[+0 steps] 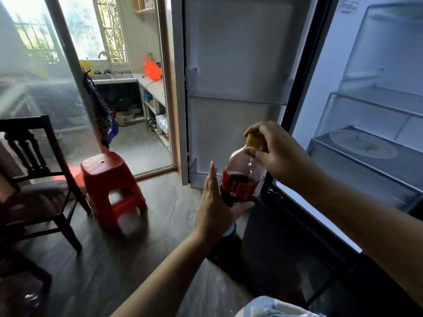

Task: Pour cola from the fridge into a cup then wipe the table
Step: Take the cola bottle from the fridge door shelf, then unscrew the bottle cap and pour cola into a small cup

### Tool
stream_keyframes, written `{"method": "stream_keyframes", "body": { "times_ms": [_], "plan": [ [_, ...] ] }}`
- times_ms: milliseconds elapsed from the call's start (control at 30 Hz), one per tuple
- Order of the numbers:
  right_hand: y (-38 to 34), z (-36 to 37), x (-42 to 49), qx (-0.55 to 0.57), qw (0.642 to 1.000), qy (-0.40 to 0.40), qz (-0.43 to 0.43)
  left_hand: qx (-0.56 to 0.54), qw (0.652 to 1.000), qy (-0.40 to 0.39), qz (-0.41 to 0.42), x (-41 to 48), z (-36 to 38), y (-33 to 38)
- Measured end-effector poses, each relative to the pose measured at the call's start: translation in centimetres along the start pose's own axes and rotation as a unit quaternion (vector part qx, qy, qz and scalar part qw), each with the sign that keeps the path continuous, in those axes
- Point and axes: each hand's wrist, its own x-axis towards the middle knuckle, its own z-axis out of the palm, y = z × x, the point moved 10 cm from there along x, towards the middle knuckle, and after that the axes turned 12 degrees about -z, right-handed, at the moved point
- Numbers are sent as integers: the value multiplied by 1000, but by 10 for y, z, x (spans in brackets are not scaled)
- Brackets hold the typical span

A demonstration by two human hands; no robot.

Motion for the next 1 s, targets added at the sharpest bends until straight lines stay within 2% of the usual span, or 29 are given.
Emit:
{"method": "stream_keyframes", "body": {
  "times_ms": [133,467,633,833,1000],
  "plan": [
    [-42,10,-16,52,998,-31,-24,-8,1000,9,3,-39,-17,8],
    [-117,56,-17,146,984,-83,-61,12,989,141,-34,-103,-100,-36],
    [-162,75,9,101,985,-76,-117,37,975,212,-55,-121,-159,-51],
    [-228,109,65,-32,980,-42,-193,57,959,249,-125,-131,-228,-92],
    [-294,157,120,-4,966,-38,-255,40,942,289,-168,-125,-302,-135]
  ]
}}
